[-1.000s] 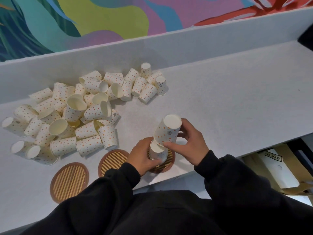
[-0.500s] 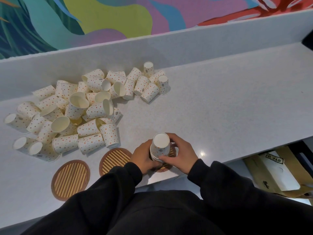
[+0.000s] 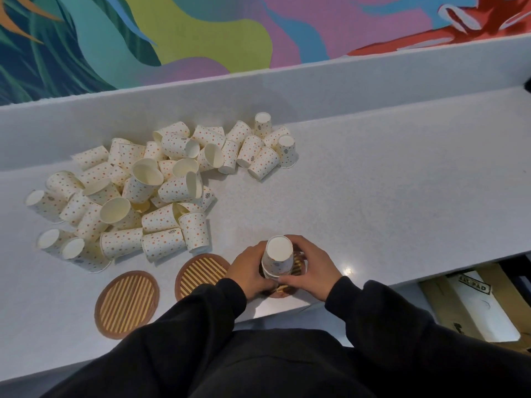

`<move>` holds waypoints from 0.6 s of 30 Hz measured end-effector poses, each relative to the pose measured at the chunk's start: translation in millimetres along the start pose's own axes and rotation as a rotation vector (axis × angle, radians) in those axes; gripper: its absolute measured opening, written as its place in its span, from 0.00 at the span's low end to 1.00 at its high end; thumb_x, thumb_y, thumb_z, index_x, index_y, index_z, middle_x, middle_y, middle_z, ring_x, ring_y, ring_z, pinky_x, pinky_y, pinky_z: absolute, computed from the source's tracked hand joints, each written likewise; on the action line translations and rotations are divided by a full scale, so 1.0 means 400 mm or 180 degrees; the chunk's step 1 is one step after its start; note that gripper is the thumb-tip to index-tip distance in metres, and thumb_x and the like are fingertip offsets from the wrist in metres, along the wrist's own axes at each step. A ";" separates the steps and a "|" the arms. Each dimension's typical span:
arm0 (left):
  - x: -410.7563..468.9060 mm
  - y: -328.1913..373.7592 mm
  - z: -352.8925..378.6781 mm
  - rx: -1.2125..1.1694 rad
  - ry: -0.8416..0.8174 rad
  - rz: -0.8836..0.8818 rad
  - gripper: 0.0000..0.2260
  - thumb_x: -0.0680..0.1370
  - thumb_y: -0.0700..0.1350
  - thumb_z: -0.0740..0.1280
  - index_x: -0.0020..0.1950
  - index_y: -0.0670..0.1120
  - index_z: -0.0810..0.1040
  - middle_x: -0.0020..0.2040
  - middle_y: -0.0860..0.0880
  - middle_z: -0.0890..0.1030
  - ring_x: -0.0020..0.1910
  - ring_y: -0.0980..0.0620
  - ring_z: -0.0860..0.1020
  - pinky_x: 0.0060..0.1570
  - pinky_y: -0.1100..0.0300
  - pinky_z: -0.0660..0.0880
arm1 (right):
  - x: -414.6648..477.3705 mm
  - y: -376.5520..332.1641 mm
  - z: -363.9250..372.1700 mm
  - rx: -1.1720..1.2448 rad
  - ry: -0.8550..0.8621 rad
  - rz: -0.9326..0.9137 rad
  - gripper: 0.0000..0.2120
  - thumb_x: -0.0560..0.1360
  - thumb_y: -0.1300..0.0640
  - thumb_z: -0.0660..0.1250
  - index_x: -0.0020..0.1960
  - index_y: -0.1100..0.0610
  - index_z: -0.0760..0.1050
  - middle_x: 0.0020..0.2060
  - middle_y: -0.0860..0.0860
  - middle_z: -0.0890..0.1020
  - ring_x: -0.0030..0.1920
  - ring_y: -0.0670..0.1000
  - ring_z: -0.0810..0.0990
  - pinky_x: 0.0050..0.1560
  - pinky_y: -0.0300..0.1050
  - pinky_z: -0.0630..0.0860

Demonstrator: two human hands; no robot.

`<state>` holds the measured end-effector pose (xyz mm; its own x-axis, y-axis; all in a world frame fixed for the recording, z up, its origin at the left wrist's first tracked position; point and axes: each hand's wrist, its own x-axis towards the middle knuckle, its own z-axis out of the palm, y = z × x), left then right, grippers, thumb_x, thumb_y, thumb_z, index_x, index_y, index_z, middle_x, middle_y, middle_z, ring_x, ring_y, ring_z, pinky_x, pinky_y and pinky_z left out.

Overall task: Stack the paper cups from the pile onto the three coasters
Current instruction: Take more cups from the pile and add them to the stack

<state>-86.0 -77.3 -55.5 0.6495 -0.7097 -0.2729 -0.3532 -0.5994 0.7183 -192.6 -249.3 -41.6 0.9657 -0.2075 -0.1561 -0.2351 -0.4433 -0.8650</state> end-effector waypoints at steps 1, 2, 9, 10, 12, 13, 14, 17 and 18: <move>-0.001 0.000 -0.007 -0.0048 -0.0003 0.0027 0.38 0.67 0.57 0.81 0.73 0.60 0.67 0.69 0.57 0.76 0.65 0.57 0.73 0.67 0.60 0.70 | 0.002 -0.013 -0.011 0.0001 -0.0093 -0.0006 0.39 0.65 0.44 0.83 0.71 0.39 0.69 0.64 0.35 0.77 0.65 0.37 0.75 0.67 0.44 0.76; -0.002 -0.003 -0.017 -0.0023 -0.0017 0.0065 0.38 0.67 0.57 0.81 0.73 0.62 0.67 0.69 0.58 0.76 0.65 0.58 0.73 0.66 0.61 0.69 | 0.005 -0.029 -0.026 -0.0008 -0.0172 -0.0032 0.41 0.64 0.42 0.83 0.72 0.38 0.68 0.65 0.34 0.76 0.66 0.36 0.74 0.67 0.42 0.74; -0.026 -0.051 -0.231 0.0724 0.0488 0.0191 0.24 0.76 0.49 0.74 0.70 0.57 0.74 0.62 0.57 0.78 0.57 0.61 0.76 0.59 0.58 0.76 | 0.087 -0.237 -0.136 0.0164 -0.0130 -0.0554 0.26 0.74 0.39 0.74 0.69 0.40 0.73 0.65 0.36 0.79 0.68 0.42 0.75 0.66 0.43 0.72; -0.031 -0.060 -0.277 0.0736 0.0702 0.0140 0.22 0.76 0.49 0.74 0.69 0.56 0.76 0.61 0.57 0.79 0.55 0.61 0.76 0.57 0.58 0.76 | 0.115 -0.270 -0.140 -0.0041 -0.0231 -0.0621 0.24 0.75 0.40 0.74 0.68 0.40 0.74 0.65 0.36 0.78 0.67 0.41 0.75 0.65 0.42 0.72; -0.033 -0.079 -0.359 0.0704 0.1115 0.0066 0.20 0.76 0.47 0.74 0.67 0.54 0.78 0.59 0.58 0.79 0.54 0.59 0.76 0.56 0.58 0.76 | 0.167 -0.322 -0.136 -0.0500 -0.0559 -0.0646 0.23 0.75 0.40 0.74 0.68 0.41 0.74 0.64 0.37 0.78 0.64 0.41 0.76 0.61 0.38 0.72; -0.035 -0.090 -0.400 0.0725 0.1305 0.0019 0.20 0.76 0.46 0.75 0.67 0.53 0.78 0.59 0.56 0.79 0.54 0.57 0.77 0.55 0.58 0.75 | 0.195 -0.349 -0.124 -0.0712 -0.0760 -0.0628 0.24 0.75 0.41 0.75 0.68 0.43 0.74 0.64 0.38 0.78 0.62 0.42 0.76 0.58 0.35 0.71; -0.036 -0.102 -0.438 0.0813 0.1456 -0.0039 0.20 0.76 0.45 0.75 0.67 0.51 0.78 0.59 0.54 0.79 0.56 0.55 0.77 0.56 0.58 0.74 | 0.224 -0.373 -0.104 -0.0893 -0.0935 -0.0584 0.26 0.74 0.41 0.75 0.69 0.45 0.74 0.63 0.40 0.78 0.60 0.43 0.77 0.55 0.33 0.71; -0.016 -0.138 -0.527 0.1397 0.1549 -0.0211 0.25 0.75 0.48 0.75 0.71 0.51 0.74 0.64 0.50 0.78 0.62 0.49 0.75 0.59 0.55 0.72 | 0.304 -0.431 -0.027 -0.0916 -0.1244 -0.0219 0.29 0.74 0.42 0.76 0.70 0.51 0.73 0.61 0.47 0.79 0.60 0.49 0.79 0.56 0.39 0.76; -0.004 -0.146 -0.548 0.1590 0.1500 -0.0261 0.27 0.74 0.48 0.76 0.71 0.52 0.73 0.66 0.50 0.77 0.63 0.48 0.74 0.60 0.53 0.72 | 0.325 -0.449 0.004 -0.0632 -0.1322 0.0056 0.29 0.74 0.44 0.77 0.70 0.52 0.73 0.61 0.49 0.80 0.60 0.51 0.79 0.58 0.45 0.78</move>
<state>81.2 40.1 43.2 0.8708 -0.4859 0.0748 -0.4847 -0.8232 0.2955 -24.6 -195.3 92.8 0.9142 0.1327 -0.3828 -0.2292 -0.6097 -0.7588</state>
